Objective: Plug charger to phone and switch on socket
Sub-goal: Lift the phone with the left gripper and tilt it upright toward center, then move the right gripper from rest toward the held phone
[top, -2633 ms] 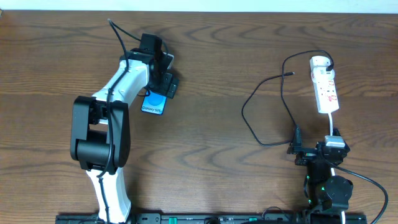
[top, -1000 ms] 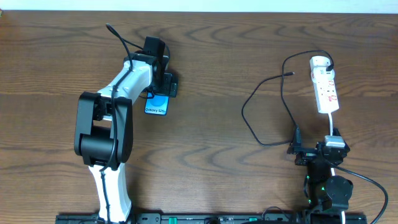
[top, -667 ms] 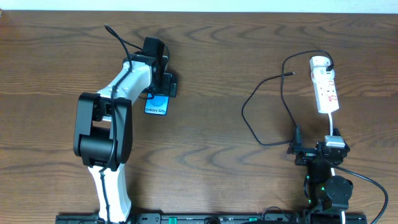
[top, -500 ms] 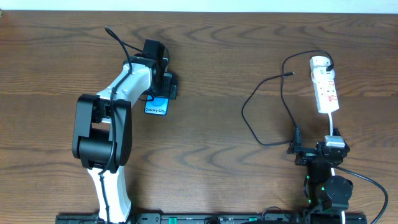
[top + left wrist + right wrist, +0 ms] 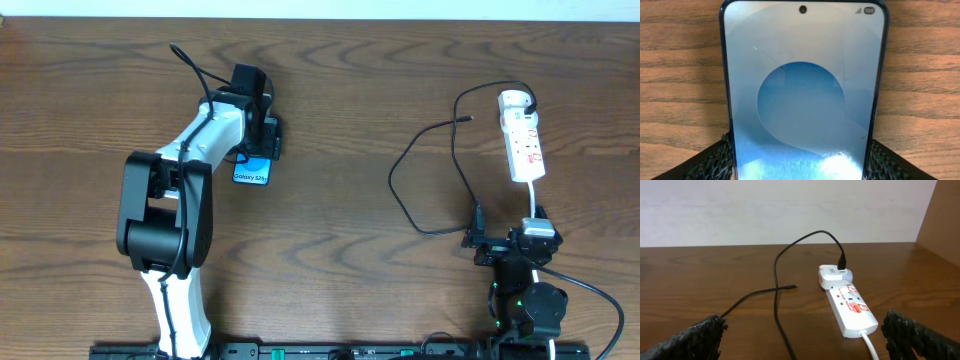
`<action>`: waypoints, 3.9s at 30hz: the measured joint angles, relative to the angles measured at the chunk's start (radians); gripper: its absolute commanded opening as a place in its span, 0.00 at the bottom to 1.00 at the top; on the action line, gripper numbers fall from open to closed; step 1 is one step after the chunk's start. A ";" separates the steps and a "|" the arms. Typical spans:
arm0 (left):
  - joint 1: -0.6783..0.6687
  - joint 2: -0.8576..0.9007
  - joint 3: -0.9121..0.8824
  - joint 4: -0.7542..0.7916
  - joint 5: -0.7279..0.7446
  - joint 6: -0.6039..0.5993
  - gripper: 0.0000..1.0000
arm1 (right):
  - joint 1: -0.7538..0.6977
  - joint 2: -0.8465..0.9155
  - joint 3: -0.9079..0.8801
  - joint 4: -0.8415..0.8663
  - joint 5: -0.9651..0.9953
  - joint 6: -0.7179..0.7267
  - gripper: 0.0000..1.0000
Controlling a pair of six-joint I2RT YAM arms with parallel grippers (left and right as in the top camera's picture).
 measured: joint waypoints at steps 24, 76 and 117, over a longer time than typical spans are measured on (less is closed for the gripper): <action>-0.001 -0.093 -0.056 -0.046 0.092 -0.054 0.60 | 0.000 0.000 0.000 0.000 0.000 0.000 0.99; -0.299 -0.499 -0.058 0.188 0.534 -0.944 0.59 | 0.000 0.000 0.000 0.000 0.000 0.000 0.99; -0.070 -0.272 -0.060 0.388 1.097 -1.064 0.59 | 0.000 0.000 0.000 0.007 -0.110 0.206 0.99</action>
